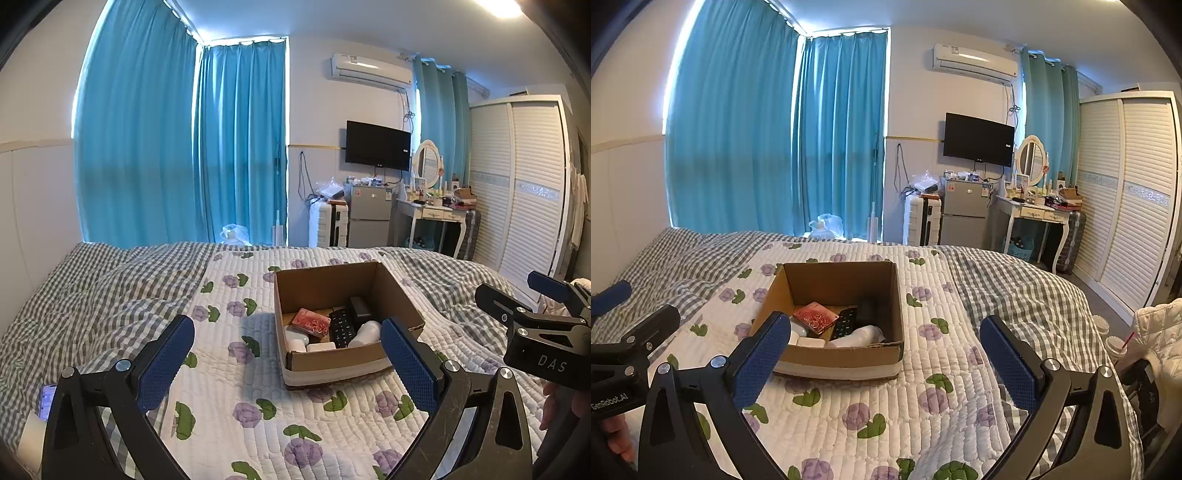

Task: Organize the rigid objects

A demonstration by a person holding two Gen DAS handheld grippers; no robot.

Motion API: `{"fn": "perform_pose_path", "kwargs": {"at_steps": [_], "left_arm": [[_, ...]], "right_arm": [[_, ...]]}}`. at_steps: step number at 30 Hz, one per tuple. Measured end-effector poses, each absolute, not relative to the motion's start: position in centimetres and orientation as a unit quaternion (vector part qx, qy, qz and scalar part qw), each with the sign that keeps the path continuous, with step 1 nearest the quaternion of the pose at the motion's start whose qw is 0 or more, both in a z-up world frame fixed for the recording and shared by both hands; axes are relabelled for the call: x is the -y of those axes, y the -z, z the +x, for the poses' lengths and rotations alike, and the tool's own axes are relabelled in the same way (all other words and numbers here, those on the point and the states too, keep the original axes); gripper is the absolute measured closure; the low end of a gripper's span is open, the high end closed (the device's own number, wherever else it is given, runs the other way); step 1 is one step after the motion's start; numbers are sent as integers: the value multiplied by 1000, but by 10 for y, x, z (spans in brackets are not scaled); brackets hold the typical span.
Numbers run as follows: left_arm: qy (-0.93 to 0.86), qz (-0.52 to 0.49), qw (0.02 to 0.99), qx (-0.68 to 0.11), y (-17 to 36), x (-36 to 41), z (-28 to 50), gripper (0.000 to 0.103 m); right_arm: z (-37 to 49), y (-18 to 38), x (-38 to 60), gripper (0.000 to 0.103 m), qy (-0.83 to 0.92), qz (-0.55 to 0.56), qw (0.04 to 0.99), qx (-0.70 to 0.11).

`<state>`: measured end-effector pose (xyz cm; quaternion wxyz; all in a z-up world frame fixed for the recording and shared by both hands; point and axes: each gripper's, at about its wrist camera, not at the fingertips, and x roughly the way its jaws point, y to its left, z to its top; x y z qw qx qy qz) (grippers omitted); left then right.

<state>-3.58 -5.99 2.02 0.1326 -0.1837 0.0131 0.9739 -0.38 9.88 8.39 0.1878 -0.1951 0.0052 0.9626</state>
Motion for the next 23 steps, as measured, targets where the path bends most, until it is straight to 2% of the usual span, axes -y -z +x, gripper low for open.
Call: {"fn": "perform_pose_path", "kwargs": {"at_steps": [23], "left_arm": [[-972,-189,137,-19,-15,56,-35,0]], "right_arm": [[-6,-78,-98,0,-961,-204,186,-11]]}}
